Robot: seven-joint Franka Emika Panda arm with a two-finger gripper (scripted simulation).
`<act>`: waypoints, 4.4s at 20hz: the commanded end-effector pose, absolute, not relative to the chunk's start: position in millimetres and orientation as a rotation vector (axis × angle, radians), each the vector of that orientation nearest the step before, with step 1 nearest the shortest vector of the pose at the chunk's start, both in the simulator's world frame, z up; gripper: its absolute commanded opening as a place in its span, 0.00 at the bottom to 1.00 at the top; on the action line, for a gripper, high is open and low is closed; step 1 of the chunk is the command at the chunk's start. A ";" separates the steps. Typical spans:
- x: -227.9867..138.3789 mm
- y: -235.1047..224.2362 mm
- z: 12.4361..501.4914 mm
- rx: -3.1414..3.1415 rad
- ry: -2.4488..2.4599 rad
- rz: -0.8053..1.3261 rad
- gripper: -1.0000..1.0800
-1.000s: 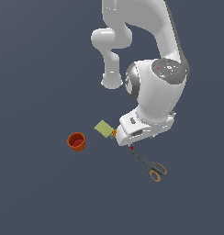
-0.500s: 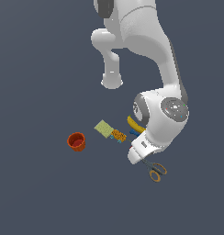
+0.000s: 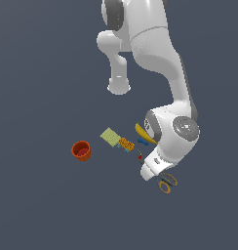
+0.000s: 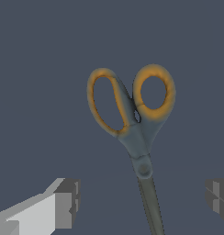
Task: Pick up a designated object from a clutter of objects.
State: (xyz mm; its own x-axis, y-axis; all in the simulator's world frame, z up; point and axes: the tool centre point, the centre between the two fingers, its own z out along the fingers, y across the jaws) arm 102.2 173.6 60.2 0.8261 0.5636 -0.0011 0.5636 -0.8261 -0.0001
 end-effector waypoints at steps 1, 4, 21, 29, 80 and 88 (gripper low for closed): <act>102.6 174.8 58.0 3.000 0.934 0.000 0.96; 102.1 174.1 57.6 3.001 0.930 -0.002 0.96; 102.6 174.6 7.8 2.999 0.934 0.000 0.00; 102.6 174.6 7.8 2.999 0.934 0.000 0.00; -43.7 -93.8 315.4 3.003 0.936 0.004 0.00; -72.7 -153.8 383.5 3.003 0.935 0.003 0.00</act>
State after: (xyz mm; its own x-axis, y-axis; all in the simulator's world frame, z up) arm -67.1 -143.2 371.0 0.8237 0.5671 0.0032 0.5671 -0.8237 -0.0025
